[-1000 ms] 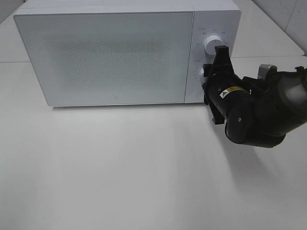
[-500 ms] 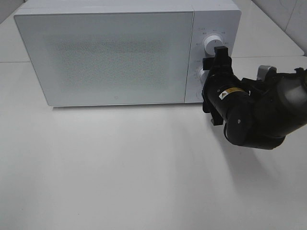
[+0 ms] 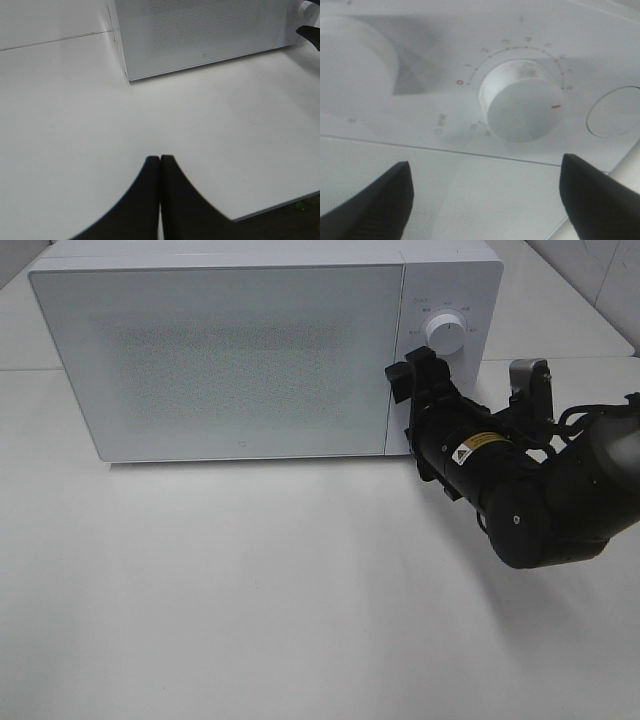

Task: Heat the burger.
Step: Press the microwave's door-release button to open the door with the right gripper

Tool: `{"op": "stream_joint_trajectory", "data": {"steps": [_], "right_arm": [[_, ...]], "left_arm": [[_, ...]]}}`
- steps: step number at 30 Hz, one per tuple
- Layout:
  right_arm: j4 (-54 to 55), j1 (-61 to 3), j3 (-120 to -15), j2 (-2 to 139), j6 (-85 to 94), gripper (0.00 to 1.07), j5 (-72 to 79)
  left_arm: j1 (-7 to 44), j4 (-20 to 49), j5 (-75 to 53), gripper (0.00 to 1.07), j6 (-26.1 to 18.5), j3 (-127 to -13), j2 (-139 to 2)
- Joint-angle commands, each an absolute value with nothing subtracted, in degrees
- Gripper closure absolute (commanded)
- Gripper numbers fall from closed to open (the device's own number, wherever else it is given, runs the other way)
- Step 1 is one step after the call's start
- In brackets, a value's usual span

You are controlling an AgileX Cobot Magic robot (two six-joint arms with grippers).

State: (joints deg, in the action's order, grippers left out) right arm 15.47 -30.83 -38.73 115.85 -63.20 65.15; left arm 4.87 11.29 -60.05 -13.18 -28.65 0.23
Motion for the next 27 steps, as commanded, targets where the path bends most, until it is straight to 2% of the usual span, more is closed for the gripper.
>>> {"op": "stream_joint_trajectory", "data": {"steps": [1,4,8,17,22,27], "right_arm": [[13.0,-30.5,-38.1,115.3,-53.7,0.31,69.5],[13.0,-30.5,-38.0,115.3,-51.2,0.31,70.4],[9.5,-30.5,-37.9,115.3,-34.1,0.31,71.7],[2.9,-30.5,-37.9,115.0,-14.3,0.31,70.8],[0.3,-30.5,-37.9,111.8,-4.8,0.31,62.6],[-2.5,-30.5,-37.9,105.4,4.1,0.31,46.0]], "left_arm": [[4.7,11.4,-59.4,1.06,-13.1,-28.4,0.5],[4.7,11.4,-59.4,1.06,-13.1,-28.4,0.5],[4.7,11.4,-59.4,1.06,-13.1,-28.4,0.5],[4.7,11.4,-59.4,1.06,-13.1,-28.4,0.5],[4.7,11.4,-59.4,1.06,-13.1,-28.4,0.5],[4.7,11.4,-59.4,1.06,-13.1,-28.4,0.5]]}}
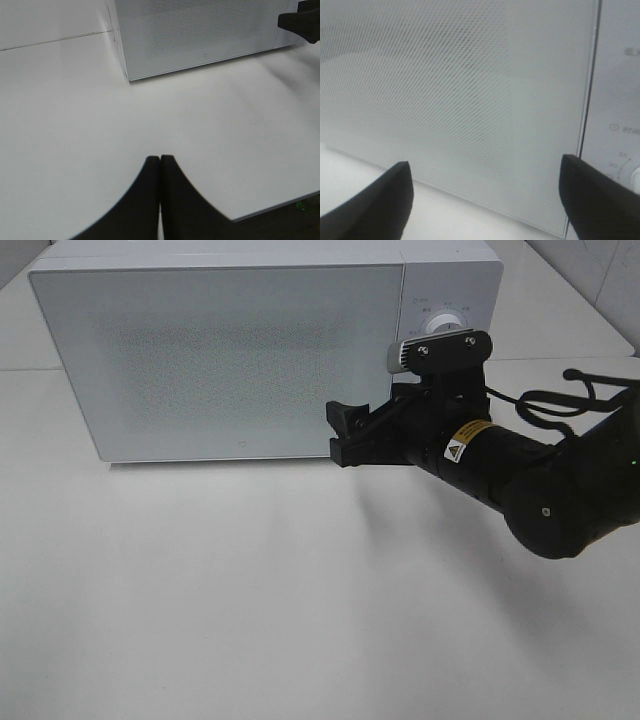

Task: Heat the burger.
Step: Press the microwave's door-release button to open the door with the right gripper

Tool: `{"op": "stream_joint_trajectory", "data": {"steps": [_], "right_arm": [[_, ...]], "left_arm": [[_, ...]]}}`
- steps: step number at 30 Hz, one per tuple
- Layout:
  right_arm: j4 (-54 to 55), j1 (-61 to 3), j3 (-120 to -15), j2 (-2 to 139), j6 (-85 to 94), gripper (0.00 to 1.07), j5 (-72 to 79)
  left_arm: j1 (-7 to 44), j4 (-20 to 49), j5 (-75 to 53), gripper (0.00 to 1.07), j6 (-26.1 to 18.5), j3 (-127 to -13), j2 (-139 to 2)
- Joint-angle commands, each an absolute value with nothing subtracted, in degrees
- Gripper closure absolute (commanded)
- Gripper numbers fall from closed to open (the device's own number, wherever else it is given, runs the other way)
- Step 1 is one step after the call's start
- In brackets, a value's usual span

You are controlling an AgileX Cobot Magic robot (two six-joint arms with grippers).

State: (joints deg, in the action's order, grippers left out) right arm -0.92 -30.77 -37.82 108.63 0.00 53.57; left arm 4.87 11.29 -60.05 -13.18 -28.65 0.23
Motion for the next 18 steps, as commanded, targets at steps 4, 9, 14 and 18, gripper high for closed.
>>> {"op": "stream_joint_trajectory", "data": {"steps": [4,9,14,18], "right_arm": [[-2.5,-30.5,-37.9,102.0,4.5,0.31,38.4],[-2.5,-30.5,-37.9,98.1,5.1,0.31,28.5],[-2.5,-30.5,-37.9,94.7,5.4,0.31,17.4],[-2.5,-30.5,-40.0,91.9,5.4,0.31,2.4]], "left_arm": [[4.7,11.4,-59.4,1.06,-13.1,-28.4,0.5],[4.7,11.4,-59.4,1.06,-13.1,-28.4,0.5],[4.7,11.4,-59.4,1.06,-13.1,-28.4,0.5],[4.7,11.4,-59.4,1.06,-13.1,-28.4,0.5]]}}
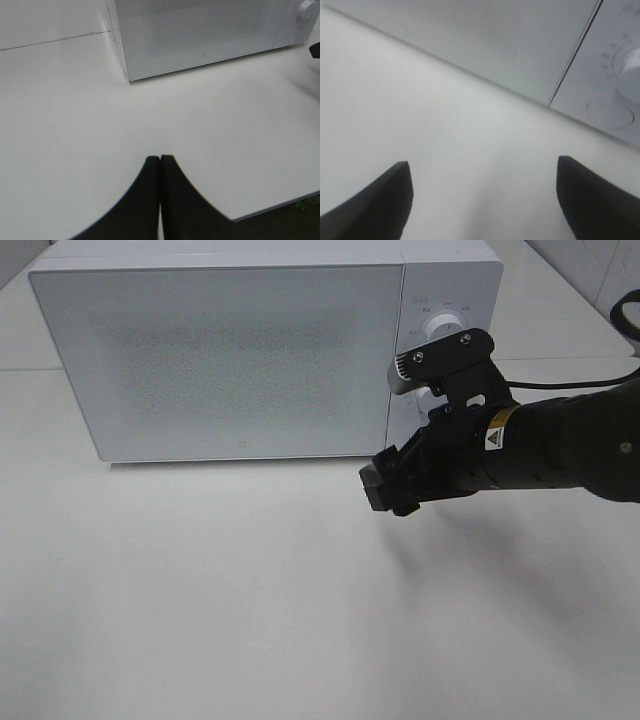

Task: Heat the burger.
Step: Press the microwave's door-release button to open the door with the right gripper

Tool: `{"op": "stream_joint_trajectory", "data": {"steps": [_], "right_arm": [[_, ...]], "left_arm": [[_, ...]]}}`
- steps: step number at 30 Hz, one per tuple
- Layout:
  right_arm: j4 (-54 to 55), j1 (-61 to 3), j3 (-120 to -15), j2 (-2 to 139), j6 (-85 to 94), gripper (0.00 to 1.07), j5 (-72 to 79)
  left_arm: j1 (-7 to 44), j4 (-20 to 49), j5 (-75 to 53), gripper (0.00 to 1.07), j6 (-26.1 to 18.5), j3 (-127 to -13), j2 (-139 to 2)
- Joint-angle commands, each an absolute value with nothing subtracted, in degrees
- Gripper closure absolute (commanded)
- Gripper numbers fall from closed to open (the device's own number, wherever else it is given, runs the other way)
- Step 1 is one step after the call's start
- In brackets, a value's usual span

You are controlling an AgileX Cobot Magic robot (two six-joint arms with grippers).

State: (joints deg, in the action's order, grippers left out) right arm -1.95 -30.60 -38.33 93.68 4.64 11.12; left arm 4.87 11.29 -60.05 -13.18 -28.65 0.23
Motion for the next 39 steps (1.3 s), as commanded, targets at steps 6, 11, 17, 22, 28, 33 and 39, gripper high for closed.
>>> {"op": "stream_joint_trajectory", "data": {"steps": [6,11,17,22,28,33,39], "right_arm": [[-2.2,-30.5,-45.7,91.3,5.4,0.31,-19.5],[-2.5,-30.5,-51.7,91.3,5.4,0.31,-36.0],[-2.6,-30.5,-54.9,91.3,4.7,0.31,-42.4],[-6.1,-28.0,-56.4,91.3,-4.6,0.31,-42.3],[-7.0,-18.4,-56.4,90.7,-8.8,0.31,-45.7],[-6.8,-12.1,-56.4,86.9,-8.8,0.33,-47.0],[-7.2,-10.3,-56.3,78.4,-10.0,0.36,-50.7]], "left_arm": [[4.7,11.4,-59.4,1.06,-13.1,-28.4,0.5],[4.7,11.4,-59.4,1.06,-13.1,-28.4,0.5],[4.7,11.4,-59.4,1.06,-13.1,-28.4,0.5],[4.7,11.4,-59.4,1.06,-13.1,-28.4,0.5],[4.7,11.4,-59.4,1.06,-13.1,-28.4,0.5],[4.7,11.4,-59.4,1.06,-13.1,-28.4,0.5],[4.7,11.4,-59.4,1.06,-13.1,-28.4,0.5]]}}
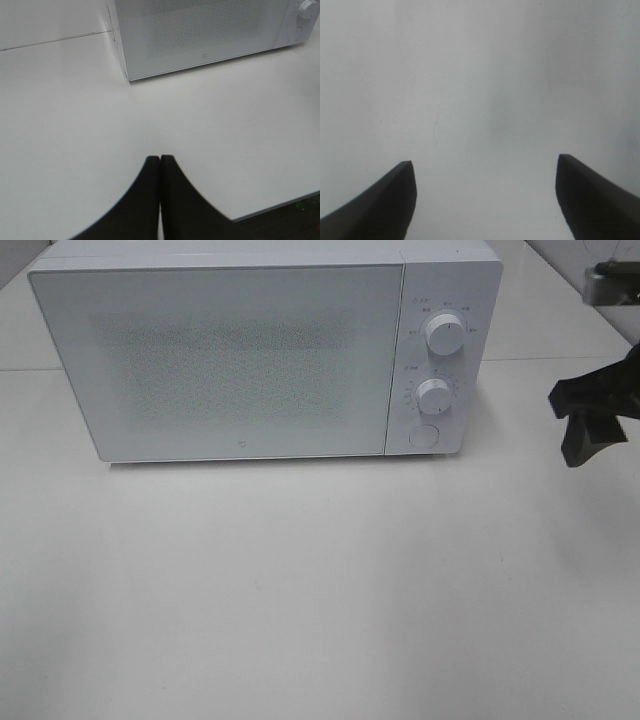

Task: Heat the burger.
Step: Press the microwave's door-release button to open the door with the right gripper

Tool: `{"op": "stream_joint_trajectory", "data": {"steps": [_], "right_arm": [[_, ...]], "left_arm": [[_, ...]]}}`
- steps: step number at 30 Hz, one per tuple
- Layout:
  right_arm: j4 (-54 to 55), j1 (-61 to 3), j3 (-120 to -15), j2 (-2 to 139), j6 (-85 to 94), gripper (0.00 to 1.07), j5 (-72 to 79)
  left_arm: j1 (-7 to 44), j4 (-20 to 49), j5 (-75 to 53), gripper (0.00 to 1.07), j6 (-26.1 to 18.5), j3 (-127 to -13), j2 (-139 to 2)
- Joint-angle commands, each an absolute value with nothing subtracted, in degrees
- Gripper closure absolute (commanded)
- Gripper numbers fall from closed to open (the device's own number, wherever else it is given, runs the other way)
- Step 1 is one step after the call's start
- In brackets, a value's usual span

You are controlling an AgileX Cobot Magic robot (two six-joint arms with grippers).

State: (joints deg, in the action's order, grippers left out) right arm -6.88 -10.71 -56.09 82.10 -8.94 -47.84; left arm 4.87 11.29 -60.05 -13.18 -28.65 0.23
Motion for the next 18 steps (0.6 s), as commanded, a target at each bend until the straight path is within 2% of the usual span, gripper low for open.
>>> {"op": "stream_joint_trajectory", "data": {"steps": [1,8,18], "right_arm": [[-7.2,-10.3,-56.3,75.1,-10.4,0.36,-52.9],[-7.7,-10.3,-53.7,64.4,-10.4,0.36,-56.6],[-8.5,-10.3,-41.8,42.3,-10.3,0.36,-62.4]], "left_arm": [[4.7,11.4,-59.4,1.06,-13.1,-28.4,0.5],[4.7,11.4,-59.4,1.06,-13.1,-28.4,0.5],[4.7,11.4,-59.4,1.06,-13.1,-28.4,0.5]]}}
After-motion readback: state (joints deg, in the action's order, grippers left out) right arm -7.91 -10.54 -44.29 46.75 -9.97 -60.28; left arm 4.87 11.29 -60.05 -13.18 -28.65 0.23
